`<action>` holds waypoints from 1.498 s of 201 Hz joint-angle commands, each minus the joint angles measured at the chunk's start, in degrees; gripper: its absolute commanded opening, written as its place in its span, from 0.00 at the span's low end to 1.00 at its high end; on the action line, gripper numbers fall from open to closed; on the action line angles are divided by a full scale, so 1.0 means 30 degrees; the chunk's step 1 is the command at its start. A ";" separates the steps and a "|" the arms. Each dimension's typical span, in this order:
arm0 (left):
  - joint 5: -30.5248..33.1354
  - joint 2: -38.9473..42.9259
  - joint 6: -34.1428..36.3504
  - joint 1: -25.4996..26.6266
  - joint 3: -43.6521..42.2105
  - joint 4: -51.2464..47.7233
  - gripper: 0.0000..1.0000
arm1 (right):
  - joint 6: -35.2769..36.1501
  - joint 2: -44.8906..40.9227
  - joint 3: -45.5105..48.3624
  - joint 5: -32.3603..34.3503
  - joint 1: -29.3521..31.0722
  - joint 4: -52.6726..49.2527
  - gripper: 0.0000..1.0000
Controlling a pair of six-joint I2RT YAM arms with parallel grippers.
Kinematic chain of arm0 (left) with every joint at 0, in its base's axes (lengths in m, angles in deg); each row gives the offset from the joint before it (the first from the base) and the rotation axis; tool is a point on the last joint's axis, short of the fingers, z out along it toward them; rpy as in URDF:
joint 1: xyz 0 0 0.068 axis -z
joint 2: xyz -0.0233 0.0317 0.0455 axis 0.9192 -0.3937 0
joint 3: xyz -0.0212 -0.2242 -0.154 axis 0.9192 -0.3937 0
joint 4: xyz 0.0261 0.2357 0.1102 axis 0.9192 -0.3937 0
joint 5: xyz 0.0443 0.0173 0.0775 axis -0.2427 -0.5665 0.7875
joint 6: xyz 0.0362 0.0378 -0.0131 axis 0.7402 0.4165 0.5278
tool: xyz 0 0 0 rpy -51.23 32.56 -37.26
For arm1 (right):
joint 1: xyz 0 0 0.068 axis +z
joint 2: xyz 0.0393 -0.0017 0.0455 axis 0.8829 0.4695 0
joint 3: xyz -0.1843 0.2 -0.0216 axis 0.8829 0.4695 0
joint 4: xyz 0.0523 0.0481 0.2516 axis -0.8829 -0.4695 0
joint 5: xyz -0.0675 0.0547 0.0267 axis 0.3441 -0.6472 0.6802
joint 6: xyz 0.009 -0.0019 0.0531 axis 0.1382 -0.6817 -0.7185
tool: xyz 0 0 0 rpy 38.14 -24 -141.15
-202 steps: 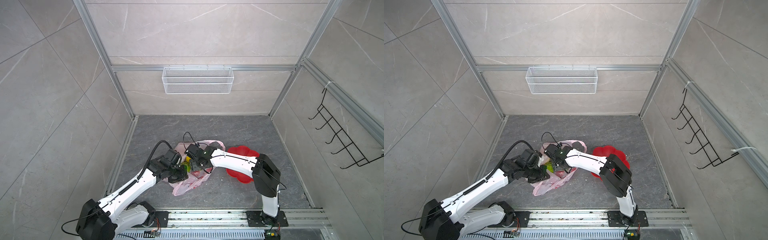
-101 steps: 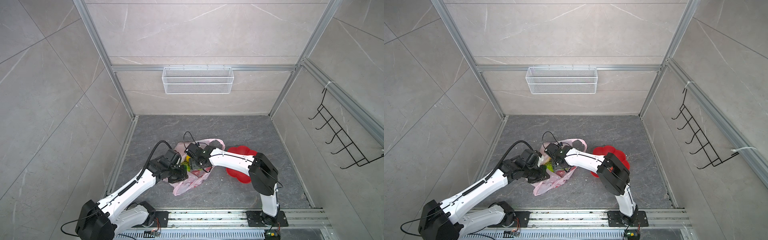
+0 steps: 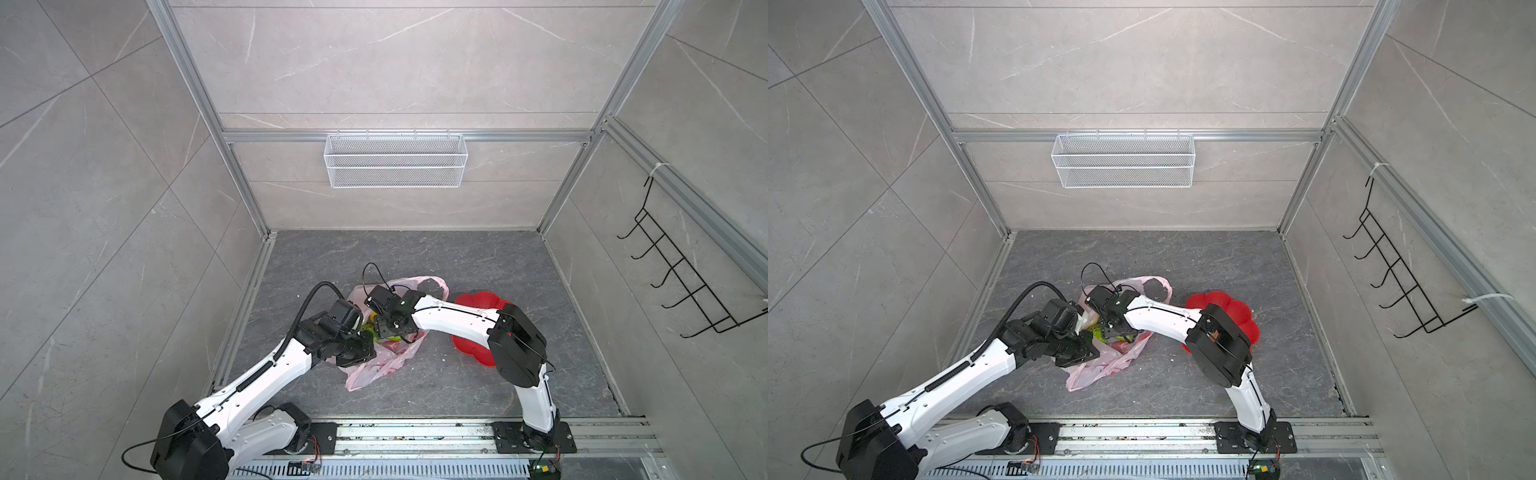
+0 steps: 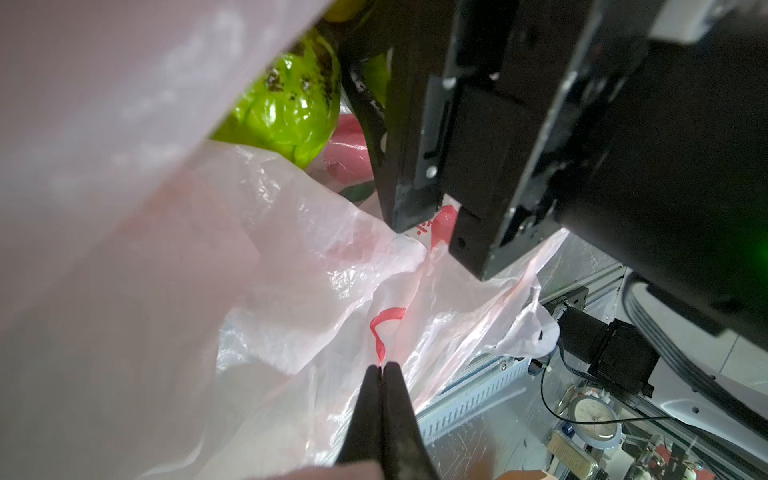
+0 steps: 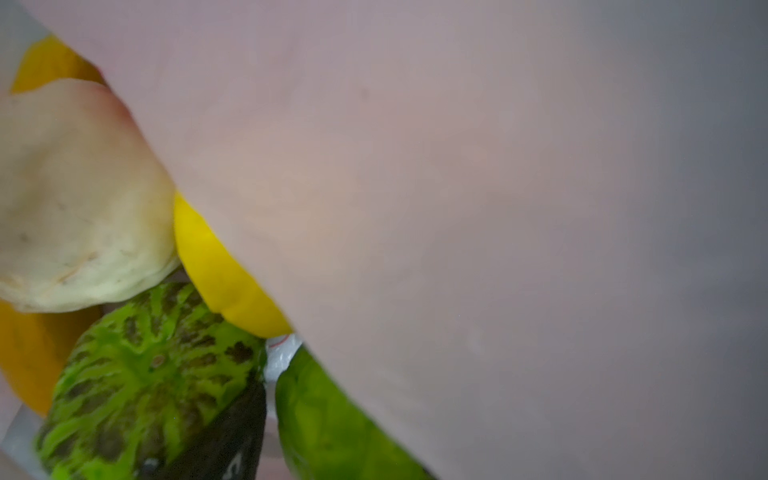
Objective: Take the fake fruits out of the plastic bag
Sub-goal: 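Close the right gripper on the smooth green fruit inside the bag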
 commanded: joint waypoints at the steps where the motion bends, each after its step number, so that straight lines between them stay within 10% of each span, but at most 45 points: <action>1: -0.0124 0.0190 -0.0075 0.0097 0.0031 0.0192 0.00 | -0.0192 0.0594 -0.0429 -0.0041 -0.0098 -0.0255 0.76; 132: 0.1731 0.0337 -0.0228 0.0083 0.0514 -0.0351 0.00 | 0.0825 -0.1511 -0.0275 -0.0291 -0.0181 -0.0735 0.41; 301: 0.4513 0.0503 -0.0304 0.0090 0.2742 -0.0282 0.00 | 0.3377 -0.6089 0.1058 -0.3197 0.0366 -0.2020 0.34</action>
